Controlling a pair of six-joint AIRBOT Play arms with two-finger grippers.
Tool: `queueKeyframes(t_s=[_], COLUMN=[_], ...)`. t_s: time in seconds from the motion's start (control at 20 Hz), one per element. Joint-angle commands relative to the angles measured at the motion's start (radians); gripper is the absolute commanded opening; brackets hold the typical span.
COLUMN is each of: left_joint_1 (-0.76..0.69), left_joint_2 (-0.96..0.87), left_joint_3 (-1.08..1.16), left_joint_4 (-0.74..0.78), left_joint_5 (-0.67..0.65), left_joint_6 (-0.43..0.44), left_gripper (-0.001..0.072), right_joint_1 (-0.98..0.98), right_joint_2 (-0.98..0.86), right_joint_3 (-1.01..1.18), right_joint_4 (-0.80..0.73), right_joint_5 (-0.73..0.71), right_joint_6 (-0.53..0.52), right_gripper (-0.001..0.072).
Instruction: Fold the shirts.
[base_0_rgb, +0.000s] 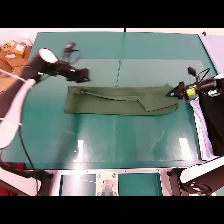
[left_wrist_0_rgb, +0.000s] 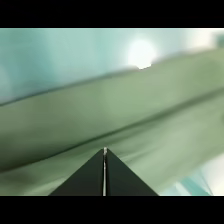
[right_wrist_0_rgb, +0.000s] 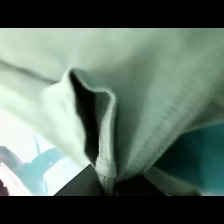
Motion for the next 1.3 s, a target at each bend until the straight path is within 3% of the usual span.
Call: queueKeyframes(t_s=[0.0, 0.3, 0.55, 0.7, 0.9, 1.05, 1.25], left_joint_1=[-0.230, -0.491, -0.491, -0.426, -0.252, -0.108, 0.074], left_joint_2=[-0.077, -0.233, -0.268, -0.265, -0.265, -0.265, -0.182], left_joint_3=[0.000, 0.017, 0.044, 0.096, 0.328, 0.544, 0.564], left_joint_4=[-0.048, -0.208, -0.244, -0.217, -0.063, 0.082, 0.173], left_joint_5=[0.193, 0.472, 0.409, 0.216, -0.193, -0.467, -0.526], left_joint_6=[0.022, 0.022, 0.021, 0.023, 0.021, -0.035, -0.071], left_gripper=[0.0021, 0.0021, 0.0021, 0.0021, 0.0021, 0.0021, 0.0021], right_joint_1=[0.007, 0.089, 0.132, 0.132, 0.169, 0.276, 0.510], right_joint_2=[0.124, 0.325, 0.347, 0.346, 0.346, 0.344, 0.303], right_joint_3=[0.045, 0.063, 0.061, 0.061, 0.061, 0.057, 0.014], right_joint_4=[0.142, 0.286, 0.286, 0.286, 0.298, 0.305, 0.306], right_joint_5=[0.111, 0.137, 0.142, 0.142, 0.138, 0.060, -0.212], right_joint_6=[0.053, 0.175, 0.194, 0.194, 0.197, 0.197, 0.196], right_gripper=[0.0022, 0.0022, 0.0022, 0.0022, 0.0022, 0.0023, 0.0023])
